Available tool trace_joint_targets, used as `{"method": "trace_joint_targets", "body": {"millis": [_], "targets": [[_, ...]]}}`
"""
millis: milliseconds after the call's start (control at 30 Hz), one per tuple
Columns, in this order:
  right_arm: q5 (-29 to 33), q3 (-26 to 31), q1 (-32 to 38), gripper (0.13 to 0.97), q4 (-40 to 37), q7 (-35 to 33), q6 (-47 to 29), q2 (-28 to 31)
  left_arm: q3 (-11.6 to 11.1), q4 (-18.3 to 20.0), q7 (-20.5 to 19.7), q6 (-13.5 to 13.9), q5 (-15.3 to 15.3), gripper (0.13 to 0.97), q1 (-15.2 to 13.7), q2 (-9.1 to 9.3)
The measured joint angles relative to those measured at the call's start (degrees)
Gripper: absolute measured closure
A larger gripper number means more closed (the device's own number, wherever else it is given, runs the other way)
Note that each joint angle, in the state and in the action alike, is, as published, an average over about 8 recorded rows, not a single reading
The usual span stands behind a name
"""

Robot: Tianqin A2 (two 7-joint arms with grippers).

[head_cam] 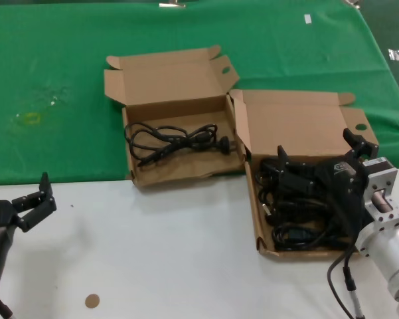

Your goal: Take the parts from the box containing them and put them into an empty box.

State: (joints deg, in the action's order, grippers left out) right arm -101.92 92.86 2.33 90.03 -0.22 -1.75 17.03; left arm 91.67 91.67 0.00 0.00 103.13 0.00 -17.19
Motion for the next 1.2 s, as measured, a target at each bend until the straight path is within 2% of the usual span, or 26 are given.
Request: {"method": "trace_joint_targets", "body": {"millis": [1200], "targets": [[0.0, 0.0, 0.0, 0.129, 0.0, 0.0, 0.0, 0.0, 0.0, 0.0, 0.0, 0.0, 0.0, 0.132, 0.0, 0.00]]}}
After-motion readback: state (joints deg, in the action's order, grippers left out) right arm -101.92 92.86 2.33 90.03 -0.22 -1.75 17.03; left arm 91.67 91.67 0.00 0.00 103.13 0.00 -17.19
